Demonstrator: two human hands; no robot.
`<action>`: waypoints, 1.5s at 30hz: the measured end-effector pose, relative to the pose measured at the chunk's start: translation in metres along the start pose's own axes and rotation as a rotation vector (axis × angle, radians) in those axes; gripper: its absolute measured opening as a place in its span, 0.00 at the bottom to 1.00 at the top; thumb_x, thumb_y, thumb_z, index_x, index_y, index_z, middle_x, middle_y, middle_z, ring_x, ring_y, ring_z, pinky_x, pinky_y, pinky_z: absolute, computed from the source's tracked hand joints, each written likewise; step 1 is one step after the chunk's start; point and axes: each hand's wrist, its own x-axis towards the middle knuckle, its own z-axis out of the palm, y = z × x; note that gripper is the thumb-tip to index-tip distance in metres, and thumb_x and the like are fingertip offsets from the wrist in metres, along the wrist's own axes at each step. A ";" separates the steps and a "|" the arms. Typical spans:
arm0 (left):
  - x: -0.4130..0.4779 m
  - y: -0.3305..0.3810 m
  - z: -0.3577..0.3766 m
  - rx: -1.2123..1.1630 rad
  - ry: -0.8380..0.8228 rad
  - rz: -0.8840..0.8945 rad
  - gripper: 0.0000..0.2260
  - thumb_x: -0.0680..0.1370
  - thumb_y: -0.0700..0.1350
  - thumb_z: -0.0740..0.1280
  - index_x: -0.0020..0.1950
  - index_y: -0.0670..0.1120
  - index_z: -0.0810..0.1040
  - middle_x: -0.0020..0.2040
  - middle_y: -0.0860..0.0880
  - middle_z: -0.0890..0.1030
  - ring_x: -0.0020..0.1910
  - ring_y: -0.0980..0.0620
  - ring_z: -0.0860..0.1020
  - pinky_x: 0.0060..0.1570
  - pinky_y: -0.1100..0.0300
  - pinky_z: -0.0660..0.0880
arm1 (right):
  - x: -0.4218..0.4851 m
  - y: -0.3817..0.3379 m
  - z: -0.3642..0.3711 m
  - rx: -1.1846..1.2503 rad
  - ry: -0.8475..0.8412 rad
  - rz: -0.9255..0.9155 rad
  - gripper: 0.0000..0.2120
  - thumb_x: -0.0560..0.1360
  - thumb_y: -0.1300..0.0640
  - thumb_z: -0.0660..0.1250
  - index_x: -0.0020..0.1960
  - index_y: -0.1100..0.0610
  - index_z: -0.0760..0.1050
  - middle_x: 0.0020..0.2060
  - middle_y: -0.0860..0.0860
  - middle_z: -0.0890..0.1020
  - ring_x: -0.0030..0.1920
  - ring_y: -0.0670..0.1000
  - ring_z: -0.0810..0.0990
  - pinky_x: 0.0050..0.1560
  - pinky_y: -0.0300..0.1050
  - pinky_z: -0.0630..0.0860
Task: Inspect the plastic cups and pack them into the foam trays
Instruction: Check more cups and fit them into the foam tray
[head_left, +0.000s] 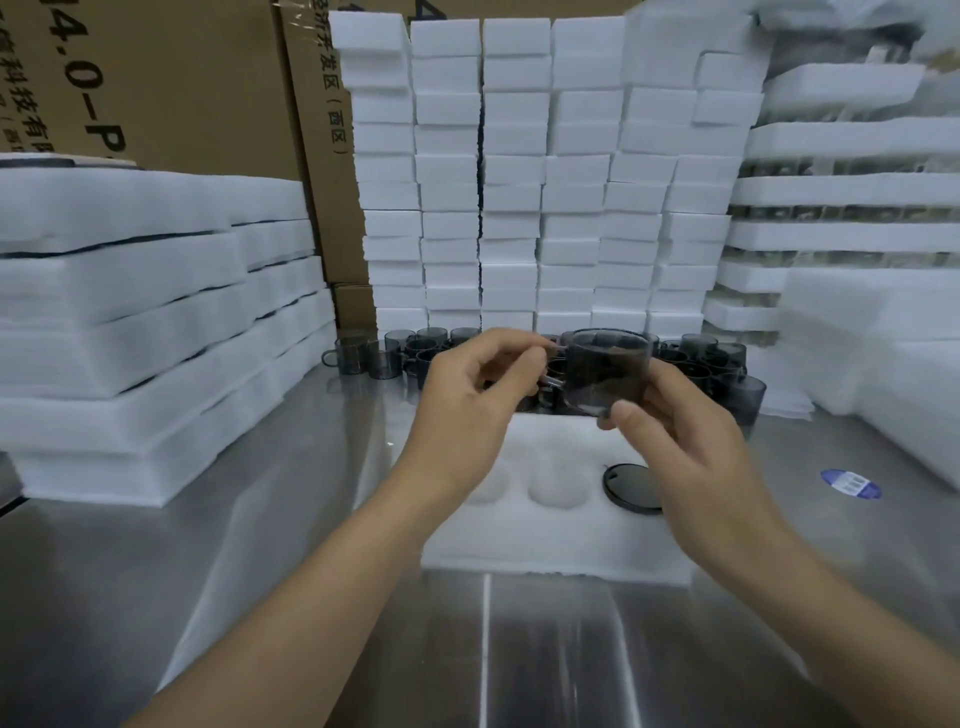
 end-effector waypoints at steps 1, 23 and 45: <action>0.001 -0.001 0.000 -0.003 0.005 -0.012 0.06 0.84 0.40 0.70 0.53 0.48 0.86 0.43 0.57 0.86 0.43 0.59 0.82 0.42 0.71 0.73 | 0.001 0.001 0.000 0.049 0.017 0.027 0.20 0.80 0.46 0.64 0.71 0.43 0.75 0.56 0.42 0.86 0.55 0.48 0.85 0.55 0.48 0.77; -0.007 0.005 0.005 0.092 -0.007 0.148 0.21 0.73 0.39 0.66 0.63 0.53 0.83 0.56 0.55 0.85 0.57 0.57 0.81 0.56 0.56 0.77 | 0.011 -0.002 -0.011 -0.192 0.140 -0.140 0.24 0.75 0.54 0.79 0.68 0.48 0.77 0.60 0.38 0.83 0.64 0.41 0.80 0.66 0.39 0.75; -0.008 0.002 0.003 0.623 -0.128 0.450 0.24 0.70 0.44 0.82 0.63 0.49 0.79 0.71 0.54 0.75 0.73 0.53 0.69 0.72 0.62 0.67 | 0.007 0.005 -0.007 -0.395 0.021 -0.262 0.30 0.74 0.54 0.75 0.74 0.43 0.73 0.67 0.37 0.76 0.71 0.45 0.73 0.73 0.44 0.69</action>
